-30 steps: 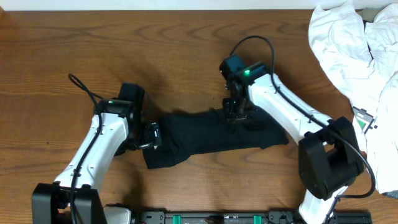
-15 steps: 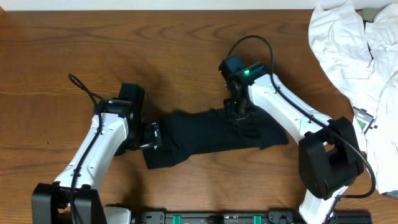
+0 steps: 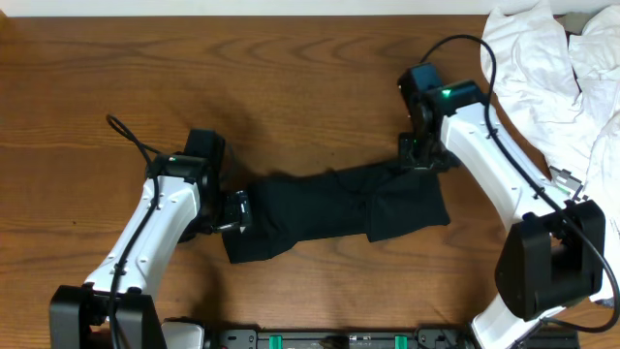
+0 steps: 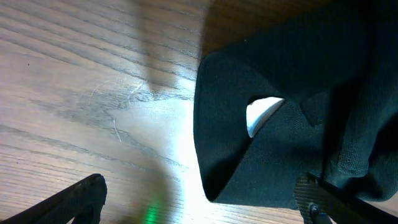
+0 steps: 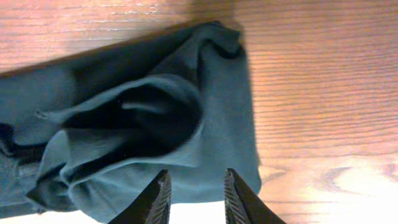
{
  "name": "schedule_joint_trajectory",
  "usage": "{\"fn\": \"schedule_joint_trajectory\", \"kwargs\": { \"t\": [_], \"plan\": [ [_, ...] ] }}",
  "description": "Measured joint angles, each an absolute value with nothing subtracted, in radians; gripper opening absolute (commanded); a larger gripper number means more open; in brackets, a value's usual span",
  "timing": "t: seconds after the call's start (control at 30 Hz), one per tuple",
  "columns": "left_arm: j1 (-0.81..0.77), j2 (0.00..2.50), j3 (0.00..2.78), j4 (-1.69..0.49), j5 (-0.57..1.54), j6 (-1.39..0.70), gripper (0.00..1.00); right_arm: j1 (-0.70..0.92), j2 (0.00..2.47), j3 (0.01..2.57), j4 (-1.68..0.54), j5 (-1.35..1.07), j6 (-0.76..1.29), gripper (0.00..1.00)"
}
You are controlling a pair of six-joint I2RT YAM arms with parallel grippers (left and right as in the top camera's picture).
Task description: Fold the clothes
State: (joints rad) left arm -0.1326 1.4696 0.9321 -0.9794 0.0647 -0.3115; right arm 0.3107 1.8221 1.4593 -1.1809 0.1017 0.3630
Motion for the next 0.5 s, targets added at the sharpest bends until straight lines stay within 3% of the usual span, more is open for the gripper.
{"fn": "schedule_joint_trajectory", "kwargs": {
  "t": [0.2,0.5],
  "plan": [
    [-0.133,1.470,0.932,-0.980,0.065,-0.311,0.98,0.309,1.822,1.423,-1.135,0.098,0.360,0.36],
    [-0.133,1.470,0.932,-0.979,0.065,-0.311,0.98,0.309,1.822,1.325,-1.019,0.073,0.359,0.36]
  ]
}}
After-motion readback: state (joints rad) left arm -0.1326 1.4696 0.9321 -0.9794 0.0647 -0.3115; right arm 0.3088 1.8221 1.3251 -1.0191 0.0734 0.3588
